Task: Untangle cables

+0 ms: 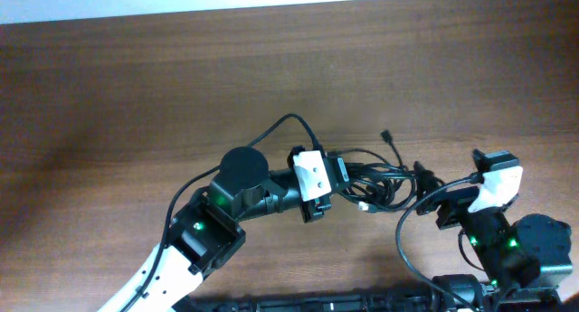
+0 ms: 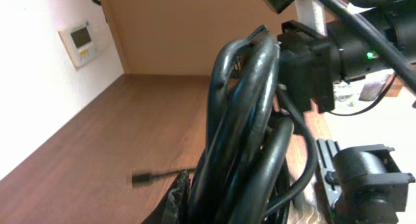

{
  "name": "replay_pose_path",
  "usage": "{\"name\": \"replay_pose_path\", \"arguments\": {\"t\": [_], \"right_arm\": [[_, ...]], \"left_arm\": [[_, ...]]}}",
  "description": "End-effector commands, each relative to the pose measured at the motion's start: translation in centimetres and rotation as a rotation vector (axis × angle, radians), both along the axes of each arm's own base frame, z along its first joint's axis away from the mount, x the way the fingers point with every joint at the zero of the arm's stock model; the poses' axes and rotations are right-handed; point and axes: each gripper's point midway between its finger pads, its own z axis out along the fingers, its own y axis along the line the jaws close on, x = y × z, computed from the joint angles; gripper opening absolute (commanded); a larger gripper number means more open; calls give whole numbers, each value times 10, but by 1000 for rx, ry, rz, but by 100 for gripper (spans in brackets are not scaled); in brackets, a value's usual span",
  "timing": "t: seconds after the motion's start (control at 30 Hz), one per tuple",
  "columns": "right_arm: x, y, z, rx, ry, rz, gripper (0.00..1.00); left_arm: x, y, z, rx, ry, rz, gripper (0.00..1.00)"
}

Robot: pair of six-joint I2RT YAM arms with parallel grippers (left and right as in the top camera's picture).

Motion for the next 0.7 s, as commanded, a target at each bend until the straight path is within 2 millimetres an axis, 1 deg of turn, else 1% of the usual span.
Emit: {"name": "replay_pose_path", "arguments": {"t": [0.0,0.03,0.07,0.13,0.17,0.2,0.23,0.27,0.3,0.33,0.37,0.47,0.53,0.57,0.63,0.67], "right_arm": [[-7,-56,-8,51,37,-354,99],[-7,-55,-9,57,39,-350,99],[-7,-54,-9,59,39,-345,99],[-4,-39,-7,79,36,-261,99],[-2,-28,-3,51,20,-181,99],[-1,-8,1,-1,0,-44,99],[-5,22,6,-75,-39,156,99],[-9,37,9,-104,-63,260,99],[-13,50,11,-135,-88,350,99],[-17,59,12,-155,-107,412,99],[-19,63,15,-155,-121,440,99],[-23,71,20,-146,-149,488,99],[-28,82,33,-139,-209,563,99],[-34,90,39,-132,-242,620,99],[-35,92,41,-126,-250,634,99],[-35,92,42,-126,-254,634,99]], "left_arm": [[22,19,19,-14,-99,122,0],[33,27,21,-11,-111,186,0],[37,30,21,-2,-131,206,0],[38,30,18,17,-146,208,0],[38,30,17,20,-143,208,0],[42,33,15,28,-143,238,0],[56,41,11,55,-140,327,0],[66,49,8,73,-137,402,0],[77,58,7,88,-140,483,0],[82,63,7,96,-143,527,0],[90,72,7,106,-147,595,0],[84,66,4,107,-139,545,0],[70,55,-4,168,-203,423,0],[54,43,-4,163,-239,300,0],[14,23,2,122,-344,25,0],[6,20,5,105,-375,-29,0]]}}
